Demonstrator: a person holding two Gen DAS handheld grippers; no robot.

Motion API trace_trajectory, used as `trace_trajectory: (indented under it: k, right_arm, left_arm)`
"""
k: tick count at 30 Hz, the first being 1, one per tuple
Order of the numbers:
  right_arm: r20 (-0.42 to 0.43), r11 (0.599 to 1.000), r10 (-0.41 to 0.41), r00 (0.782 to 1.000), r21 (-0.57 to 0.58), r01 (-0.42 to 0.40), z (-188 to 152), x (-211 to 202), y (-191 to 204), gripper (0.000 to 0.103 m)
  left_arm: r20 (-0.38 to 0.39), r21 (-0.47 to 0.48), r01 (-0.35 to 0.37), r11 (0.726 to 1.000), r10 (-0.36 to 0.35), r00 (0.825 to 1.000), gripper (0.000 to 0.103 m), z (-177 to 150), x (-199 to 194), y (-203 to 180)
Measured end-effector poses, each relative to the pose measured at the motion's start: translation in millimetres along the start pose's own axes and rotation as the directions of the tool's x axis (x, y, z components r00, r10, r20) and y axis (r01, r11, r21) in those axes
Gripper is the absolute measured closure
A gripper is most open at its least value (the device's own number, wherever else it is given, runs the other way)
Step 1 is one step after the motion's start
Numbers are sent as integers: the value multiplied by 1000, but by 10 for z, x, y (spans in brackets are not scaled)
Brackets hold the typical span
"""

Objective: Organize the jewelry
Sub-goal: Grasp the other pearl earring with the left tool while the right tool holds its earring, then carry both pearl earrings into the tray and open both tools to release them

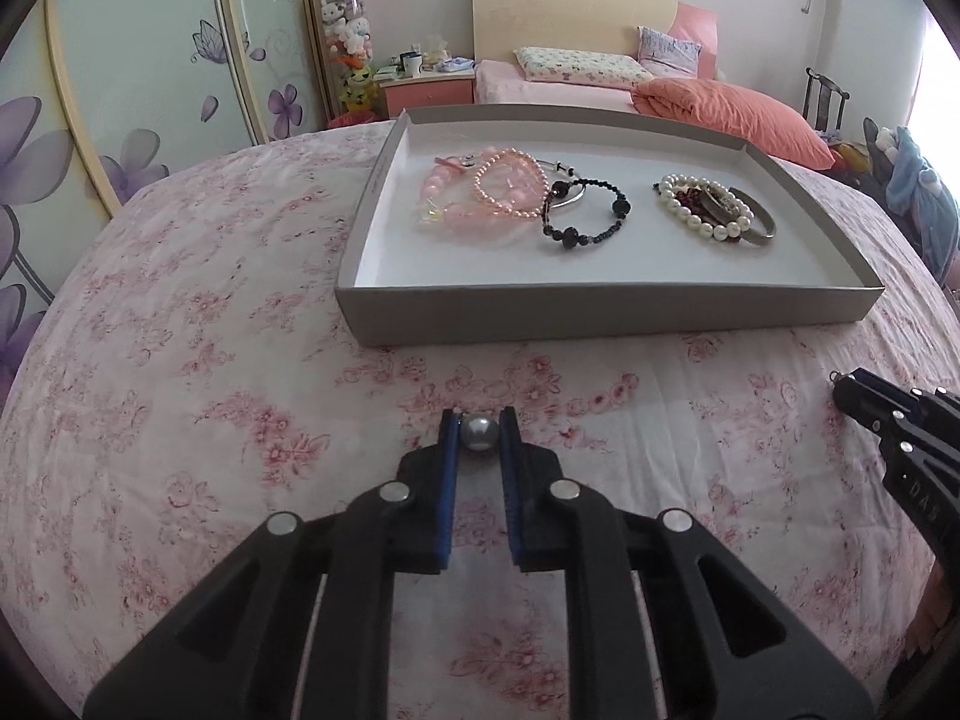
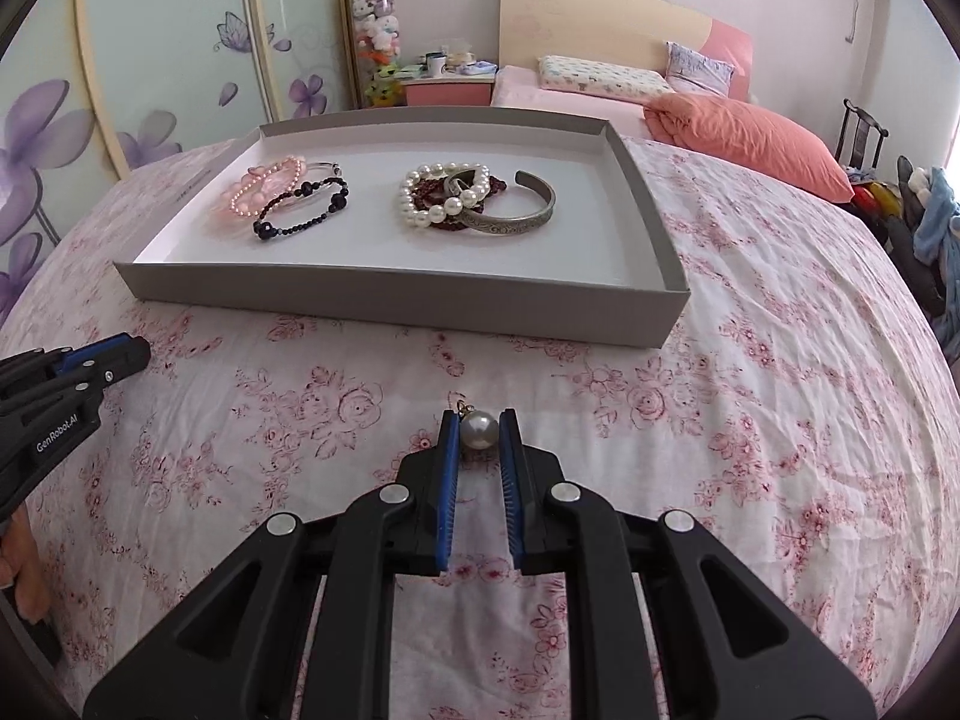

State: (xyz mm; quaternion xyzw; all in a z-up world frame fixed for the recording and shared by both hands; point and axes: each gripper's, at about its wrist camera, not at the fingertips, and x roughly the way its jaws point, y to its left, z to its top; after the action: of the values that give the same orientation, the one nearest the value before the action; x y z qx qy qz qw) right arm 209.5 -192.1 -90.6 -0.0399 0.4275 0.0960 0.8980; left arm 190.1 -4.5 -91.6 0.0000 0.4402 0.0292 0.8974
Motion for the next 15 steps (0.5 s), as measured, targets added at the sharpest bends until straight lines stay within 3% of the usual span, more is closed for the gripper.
trace_trajectory:
  k: [15]
  right_arm:
    - [-1, 1000, 22, 1000, 21, -22, -4, -8, -27, 88]
  left_arm:
    - [7, 10, 4, 1000, -4, 1000, 88, -10, -2, -44]
